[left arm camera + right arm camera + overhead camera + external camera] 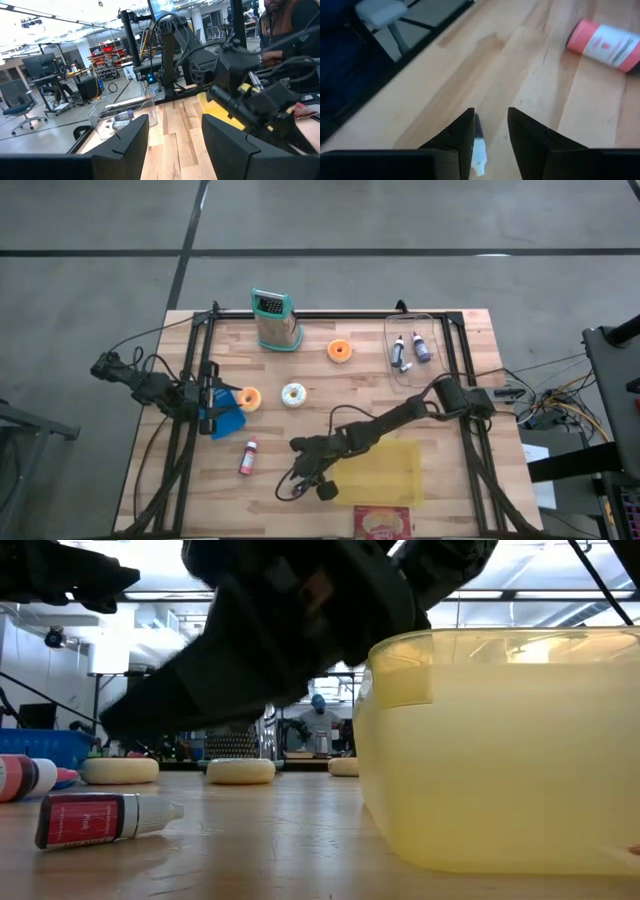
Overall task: Pick & Place Food Item
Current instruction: Put the red food coloring bottle into the transparent bin
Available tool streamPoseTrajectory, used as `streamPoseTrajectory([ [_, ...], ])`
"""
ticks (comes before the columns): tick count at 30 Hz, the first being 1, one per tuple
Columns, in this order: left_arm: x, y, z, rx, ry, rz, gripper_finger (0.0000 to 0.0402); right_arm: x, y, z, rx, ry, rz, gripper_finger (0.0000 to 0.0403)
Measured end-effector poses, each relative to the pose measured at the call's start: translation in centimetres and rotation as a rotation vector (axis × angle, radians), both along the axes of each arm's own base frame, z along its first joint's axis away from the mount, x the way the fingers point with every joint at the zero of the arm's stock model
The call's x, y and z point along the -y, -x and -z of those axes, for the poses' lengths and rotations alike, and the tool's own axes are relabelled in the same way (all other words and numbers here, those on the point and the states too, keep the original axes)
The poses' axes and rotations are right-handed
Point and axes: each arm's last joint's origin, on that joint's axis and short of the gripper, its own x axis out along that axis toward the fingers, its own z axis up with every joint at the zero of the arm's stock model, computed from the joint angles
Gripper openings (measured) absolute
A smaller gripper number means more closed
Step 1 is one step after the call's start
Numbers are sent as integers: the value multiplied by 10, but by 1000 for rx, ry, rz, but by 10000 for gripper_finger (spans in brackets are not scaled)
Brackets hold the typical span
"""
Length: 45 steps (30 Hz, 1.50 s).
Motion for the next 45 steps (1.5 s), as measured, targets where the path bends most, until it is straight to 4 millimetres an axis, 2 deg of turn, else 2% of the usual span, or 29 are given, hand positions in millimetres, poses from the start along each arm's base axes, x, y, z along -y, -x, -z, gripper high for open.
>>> streamPoseTrajectory([
  [5,0,0,0,0,0,0,188,1,-2,-23,57,-9,22,116],
  [10,0,0,0,0,0,0,188,1,-10,-29,113,21,78,116],
  [18,0,0,0,0,0,0,188,-1,-16,-4,74,31,80,116],
  [23,0,0,0,0,0,0,188,1,-17,4,8,-36,93,107],
  [28,0,0,0,0,0,0,188,6,-13,14,-101,-59,11,91],
  [37,0,0,0,0,0,0,188,5,-10,17,-104,-41,-72,69],
  [45,0,0,0,0,0,0,188,-4,-6,20,-100,-25,-113,85],
])
